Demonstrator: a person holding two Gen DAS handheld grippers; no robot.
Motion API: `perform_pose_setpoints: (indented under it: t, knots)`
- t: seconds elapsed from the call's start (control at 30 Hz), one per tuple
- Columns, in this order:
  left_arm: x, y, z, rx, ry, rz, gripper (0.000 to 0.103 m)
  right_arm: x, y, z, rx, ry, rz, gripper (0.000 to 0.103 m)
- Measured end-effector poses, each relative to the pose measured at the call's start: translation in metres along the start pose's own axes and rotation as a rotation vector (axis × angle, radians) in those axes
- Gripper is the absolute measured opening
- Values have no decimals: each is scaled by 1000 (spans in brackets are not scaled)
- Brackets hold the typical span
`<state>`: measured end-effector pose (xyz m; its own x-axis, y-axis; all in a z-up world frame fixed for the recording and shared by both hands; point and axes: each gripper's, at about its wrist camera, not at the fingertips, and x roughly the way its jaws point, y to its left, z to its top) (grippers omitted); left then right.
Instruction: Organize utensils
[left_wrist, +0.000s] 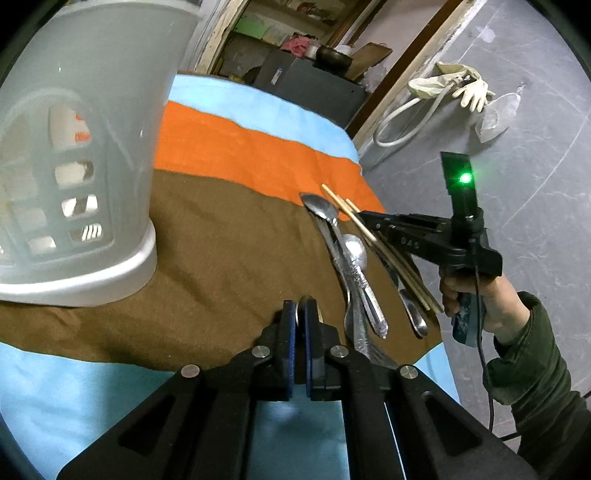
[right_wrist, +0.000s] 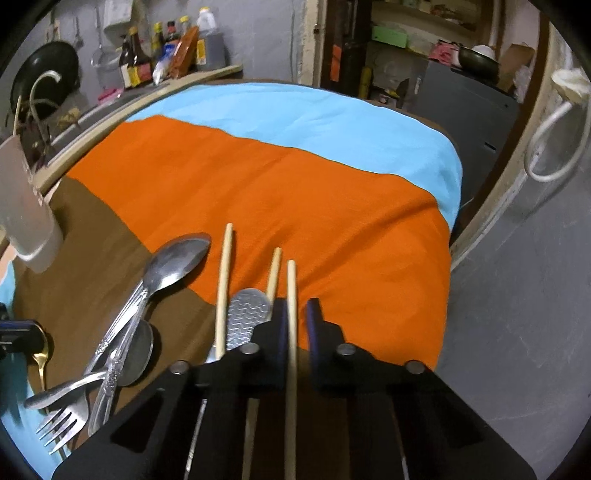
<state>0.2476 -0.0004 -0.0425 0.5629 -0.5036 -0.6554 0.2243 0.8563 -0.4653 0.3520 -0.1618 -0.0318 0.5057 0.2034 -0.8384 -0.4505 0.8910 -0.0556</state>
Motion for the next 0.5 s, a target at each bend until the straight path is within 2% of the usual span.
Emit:
perform_pose_setpoints:
  t: [0.17,0.37,0.5]
  knots:
    - [-12,-12,7,51,-68,25,1,-12,-5,-5,68,-55,21,3]
    - [-25,-25,21,119,-156,60,0,-59,-6,-13,171,-273,47,3]
    - [-34,-35,27,172,-224,92,0,-90,4,-20,207,-452,86,3]
